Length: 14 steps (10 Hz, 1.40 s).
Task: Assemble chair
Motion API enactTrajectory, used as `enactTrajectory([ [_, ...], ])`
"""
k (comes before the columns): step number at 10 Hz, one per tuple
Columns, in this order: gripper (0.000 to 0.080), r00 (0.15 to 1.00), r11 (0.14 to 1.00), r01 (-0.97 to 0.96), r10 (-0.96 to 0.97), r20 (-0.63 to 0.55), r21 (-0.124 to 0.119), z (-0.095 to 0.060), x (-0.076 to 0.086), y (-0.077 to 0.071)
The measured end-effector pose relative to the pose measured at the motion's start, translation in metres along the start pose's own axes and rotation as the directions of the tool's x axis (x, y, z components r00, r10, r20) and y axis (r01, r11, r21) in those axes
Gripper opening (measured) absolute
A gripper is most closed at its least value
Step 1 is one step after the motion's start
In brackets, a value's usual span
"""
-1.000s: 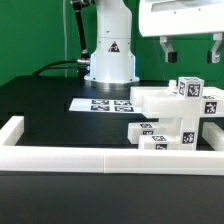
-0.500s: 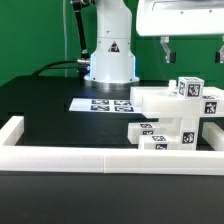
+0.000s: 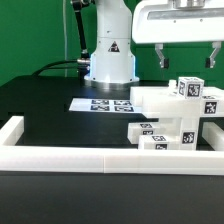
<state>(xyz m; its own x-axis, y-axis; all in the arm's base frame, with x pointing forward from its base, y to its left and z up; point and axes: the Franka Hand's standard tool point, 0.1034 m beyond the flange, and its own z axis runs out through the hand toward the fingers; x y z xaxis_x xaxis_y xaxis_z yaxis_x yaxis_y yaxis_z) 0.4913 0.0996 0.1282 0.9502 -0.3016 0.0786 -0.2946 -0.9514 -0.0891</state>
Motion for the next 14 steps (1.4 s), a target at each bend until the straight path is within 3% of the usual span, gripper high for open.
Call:
enactTrajectory([
  [5, 0.0649, 1.000, 1.000, 0.001, -0.001, 0.001, -0.003, 0.001, 0.000, 0.001],
  [7, 0.0649, 1.000, 1.000, 0.007, -0.007, -0.003, -0.008, 0.009, -0.023, 0.012],
  [10, 0.0649, 0.999, 1.000, -0.002, 0.002, 0.034, 0.004, 0.007, -0.060, 0.019],
  [14, 0.0649, 0.999, 1.000, 0.005, -0.004, 0.042, -0.030, 0.026, -0.077, 0.033],
])
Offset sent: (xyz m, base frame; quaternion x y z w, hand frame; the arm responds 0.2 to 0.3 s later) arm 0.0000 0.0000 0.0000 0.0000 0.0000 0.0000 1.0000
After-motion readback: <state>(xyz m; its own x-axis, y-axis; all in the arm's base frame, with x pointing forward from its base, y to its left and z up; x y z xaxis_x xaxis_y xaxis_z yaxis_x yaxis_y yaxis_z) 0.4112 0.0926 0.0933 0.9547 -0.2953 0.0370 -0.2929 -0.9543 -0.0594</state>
